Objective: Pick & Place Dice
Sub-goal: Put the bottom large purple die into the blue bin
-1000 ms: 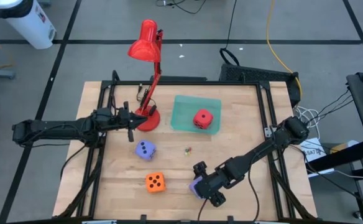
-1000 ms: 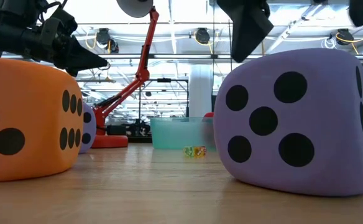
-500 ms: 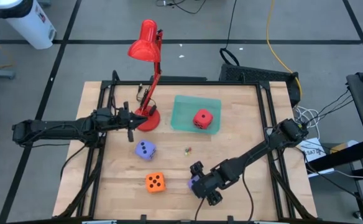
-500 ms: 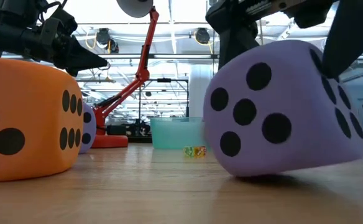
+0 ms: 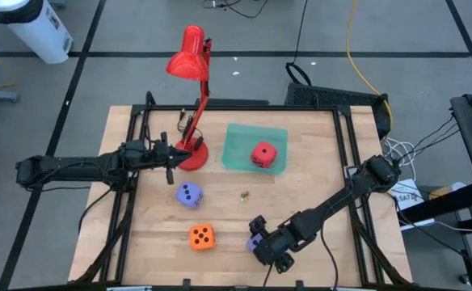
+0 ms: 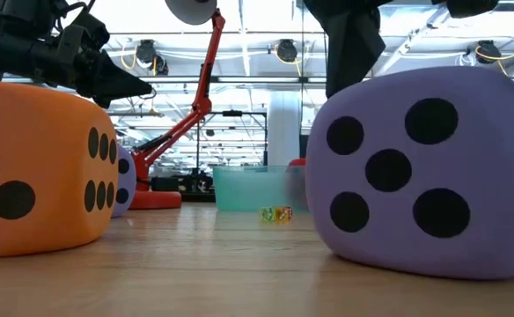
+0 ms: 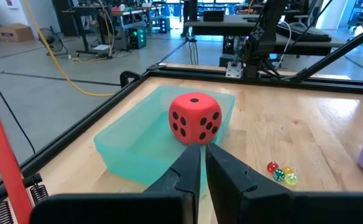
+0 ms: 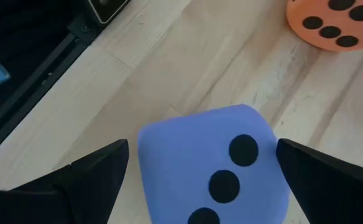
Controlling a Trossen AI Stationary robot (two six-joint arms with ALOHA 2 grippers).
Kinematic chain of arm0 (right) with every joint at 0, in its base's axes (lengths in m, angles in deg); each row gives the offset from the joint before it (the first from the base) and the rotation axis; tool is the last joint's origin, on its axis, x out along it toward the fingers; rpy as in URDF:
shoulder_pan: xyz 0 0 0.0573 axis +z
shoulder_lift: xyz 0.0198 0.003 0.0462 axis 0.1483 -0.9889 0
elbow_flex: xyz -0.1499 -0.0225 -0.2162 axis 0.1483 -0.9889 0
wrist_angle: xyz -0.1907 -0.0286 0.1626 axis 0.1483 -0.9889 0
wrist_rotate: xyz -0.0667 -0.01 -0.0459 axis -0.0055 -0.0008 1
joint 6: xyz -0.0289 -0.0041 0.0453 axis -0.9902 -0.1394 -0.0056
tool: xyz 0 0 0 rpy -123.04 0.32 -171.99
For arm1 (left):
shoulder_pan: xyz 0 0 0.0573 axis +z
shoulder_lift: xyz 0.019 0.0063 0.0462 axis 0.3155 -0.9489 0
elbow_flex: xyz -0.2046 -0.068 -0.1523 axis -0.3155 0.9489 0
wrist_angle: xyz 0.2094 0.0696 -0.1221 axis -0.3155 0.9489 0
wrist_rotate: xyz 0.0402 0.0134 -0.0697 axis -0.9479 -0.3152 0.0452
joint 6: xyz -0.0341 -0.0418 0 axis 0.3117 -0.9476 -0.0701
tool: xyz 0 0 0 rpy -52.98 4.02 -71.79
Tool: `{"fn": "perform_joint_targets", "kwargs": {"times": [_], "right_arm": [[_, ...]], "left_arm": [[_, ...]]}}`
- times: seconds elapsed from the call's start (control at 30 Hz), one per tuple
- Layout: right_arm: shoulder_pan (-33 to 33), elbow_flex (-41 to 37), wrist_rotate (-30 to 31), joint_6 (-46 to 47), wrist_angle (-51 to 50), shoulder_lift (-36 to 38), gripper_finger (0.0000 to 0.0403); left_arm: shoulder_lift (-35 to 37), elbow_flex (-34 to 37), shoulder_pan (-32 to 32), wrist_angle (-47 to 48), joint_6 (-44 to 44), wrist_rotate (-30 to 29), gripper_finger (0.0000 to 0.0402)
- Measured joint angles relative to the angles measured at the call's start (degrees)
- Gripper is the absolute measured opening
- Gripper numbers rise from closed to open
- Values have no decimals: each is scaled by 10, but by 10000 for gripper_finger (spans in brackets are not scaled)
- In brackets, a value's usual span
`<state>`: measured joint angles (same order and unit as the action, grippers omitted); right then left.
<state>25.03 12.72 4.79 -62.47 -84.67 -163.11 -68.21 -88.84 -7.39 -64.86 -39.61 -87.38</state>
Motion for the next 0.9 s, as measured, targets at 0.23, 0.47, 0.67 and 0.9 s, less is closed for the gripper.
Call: {"fn": "perform_joint_targets", "kwargs": {"times": [0.23, 0.47, 0.67, 0.9], "right_arm": [[0, 0, 2, -18, -1, 0, 398], [-24, 9, 33, 15, -36, 10, 398], [-39, 10, -4, 39, -48, 5, 398], [-48, 8, -7, 40, -33, -9, 398]], "left_arm": [[0, 0, 0, 0, 10, 0, 37], [0, 0, 0, 0, 10, 0, 37], [0, 0, 0, 0, 10, 0, 37], [0, 0, 0, 0, 10, 0, 37]]}}
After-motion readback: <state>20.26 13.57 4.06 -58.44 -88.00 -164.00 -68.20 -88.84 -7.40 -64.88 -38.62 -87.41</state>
